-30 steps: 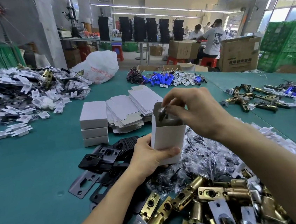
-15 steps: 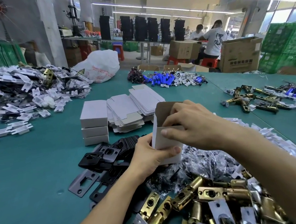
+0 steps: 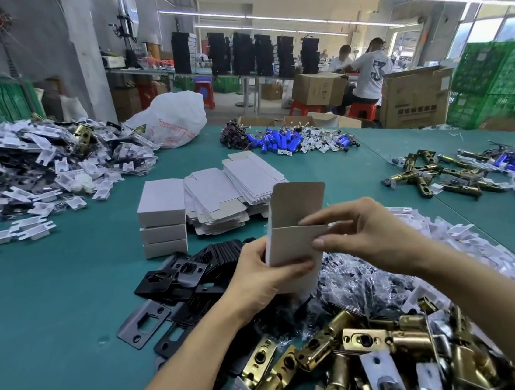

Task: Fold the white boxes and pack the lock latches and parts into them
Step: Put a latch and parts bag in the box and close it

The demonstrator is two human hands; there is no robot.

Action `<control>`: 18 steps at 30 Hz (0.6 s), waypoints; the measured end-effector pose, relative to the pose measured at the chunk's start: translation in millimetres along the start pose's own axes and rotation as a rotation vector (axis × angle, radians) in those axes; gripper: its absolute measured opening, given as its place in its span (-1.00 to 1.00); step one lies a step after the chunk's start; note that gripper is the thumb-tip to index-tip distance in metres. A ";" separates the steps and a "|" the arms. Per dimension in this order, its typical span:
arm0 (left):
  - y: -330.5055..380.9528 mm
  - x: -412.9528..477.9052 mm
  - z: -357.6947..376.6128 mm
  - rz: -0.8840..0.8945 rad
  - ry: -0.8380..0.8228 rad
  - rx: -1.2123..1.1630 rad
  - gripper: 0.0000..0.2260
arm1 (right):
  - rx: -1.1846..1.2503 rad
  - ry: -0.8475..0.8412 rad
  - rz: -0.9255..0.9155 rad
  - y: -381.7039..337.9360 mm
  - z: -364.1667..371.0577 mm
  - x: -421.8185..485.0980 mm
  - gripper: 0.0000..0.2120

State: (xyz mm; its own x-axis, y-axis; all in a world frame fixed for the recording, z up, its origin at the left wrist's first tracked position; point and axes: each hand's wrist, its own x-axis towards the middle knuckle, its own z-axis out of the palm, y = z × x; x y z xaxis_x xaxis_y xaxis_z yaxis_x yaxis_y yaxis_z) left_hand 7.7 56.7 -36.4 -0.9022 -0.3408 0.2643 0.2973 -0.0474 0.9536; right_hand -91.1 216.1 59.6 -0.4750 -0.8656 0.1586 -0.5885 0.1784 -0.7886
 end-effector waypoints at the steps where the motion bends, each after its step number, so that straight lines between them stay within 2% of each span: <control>1: -0.3 0.0 1.4 0.021 -0.004 0.045 -0.73 | -0.050 0.024 0.004 4.5 0.0 -1.0 -0.72; 3: 1.7 0.1 2.3 0.061 0.004 0.204 -0.68 | -0.116 0.068 -0.020 10.4 -1.2 -2.6 -0.78; 6: 11.0 1.5 -1.4 0.183 0.117 0.786 -0.49 | -0.125 0.095 -0.090 12.7 -4.6 -4.9 -0.78; 7: 15.7 1.9 -1.9 0.248 0.170 0.838 -0.45 | -0.120 0.110 -0.103 13.1 -6.3 -5.4 -0.75; 9: 23.4 2.2 -1.3 0.350 0.208 0.670 -0.39 | -0.108 0.123 -0.105 14.4 -9.4 -5.7 -0.74; 12: 26.2 4.0 -0.3 0.471 0.180 0.555 -0.57 | -0.079 0.087 -0.093 17.6 -6.3 -5.4 -0.72; 18: 21.0 2.0 0.6 0.320 0.160 0.352 -0.82 | -0.134 0.111 -0.061 22.7 0.9 1.2 -0.74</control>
State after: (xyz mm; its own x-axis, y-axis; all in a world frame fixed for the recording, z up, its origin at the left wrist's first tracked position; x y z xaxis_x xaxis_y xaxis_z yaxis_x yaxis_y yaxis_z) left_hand 11.9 55.6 -15.7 -0.7154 -0.4275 0.5526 0.4033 0.3931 0.8263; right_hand -104.4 218.7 41.4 -0.5005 -0.8212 0.2742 -0.6968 0.1941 -0.6905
